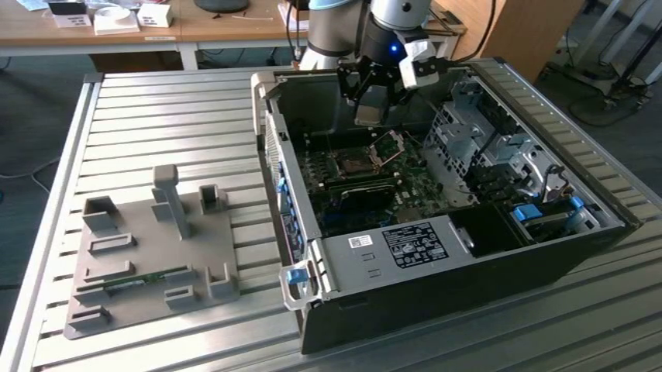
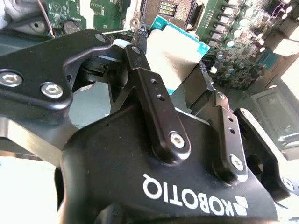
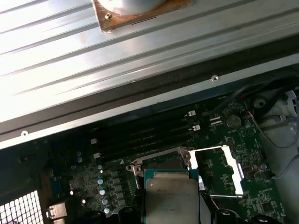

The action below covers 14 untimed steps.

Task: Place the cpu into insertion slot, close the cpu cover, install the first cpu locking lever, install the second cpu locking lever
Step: 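Place the cpu into insertion slot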

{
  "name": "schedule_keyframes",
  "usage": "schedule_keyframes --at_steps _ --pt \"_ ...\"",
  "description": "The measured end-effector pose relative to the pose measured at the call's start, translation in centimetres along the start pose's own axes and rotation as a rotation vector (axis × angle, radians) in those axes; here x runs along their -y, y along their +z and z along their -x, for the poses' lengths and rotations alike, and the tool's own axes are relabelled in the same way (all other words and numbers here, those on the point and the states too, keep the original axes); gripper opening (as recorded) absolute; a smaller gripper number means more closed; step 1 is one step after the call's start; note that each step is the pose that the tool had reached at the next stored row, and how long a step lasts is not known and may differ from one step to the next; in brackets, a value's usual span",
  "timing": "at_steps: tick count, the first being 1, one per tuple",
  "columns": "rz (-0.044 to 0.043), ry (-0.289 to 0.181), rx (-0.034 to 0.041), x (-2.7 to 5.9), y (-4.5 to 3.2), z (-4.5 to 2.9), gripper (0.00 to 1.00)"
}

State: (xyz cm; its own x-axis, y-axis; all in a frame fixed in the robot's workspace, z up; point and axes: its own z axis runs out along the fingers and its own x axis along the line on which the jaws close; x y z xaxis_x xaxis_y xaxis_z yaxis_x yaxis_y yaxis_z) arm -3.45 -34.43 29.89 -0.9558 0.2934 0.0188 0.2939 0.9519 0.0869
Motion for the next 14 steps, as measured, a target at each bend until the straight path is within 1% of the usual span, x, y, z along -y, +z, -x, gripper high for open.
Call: schedule_keyframes --at_steps 14 --pt "0.0047 0.25 0.0219 0.02 0.3 0.01 0.54"
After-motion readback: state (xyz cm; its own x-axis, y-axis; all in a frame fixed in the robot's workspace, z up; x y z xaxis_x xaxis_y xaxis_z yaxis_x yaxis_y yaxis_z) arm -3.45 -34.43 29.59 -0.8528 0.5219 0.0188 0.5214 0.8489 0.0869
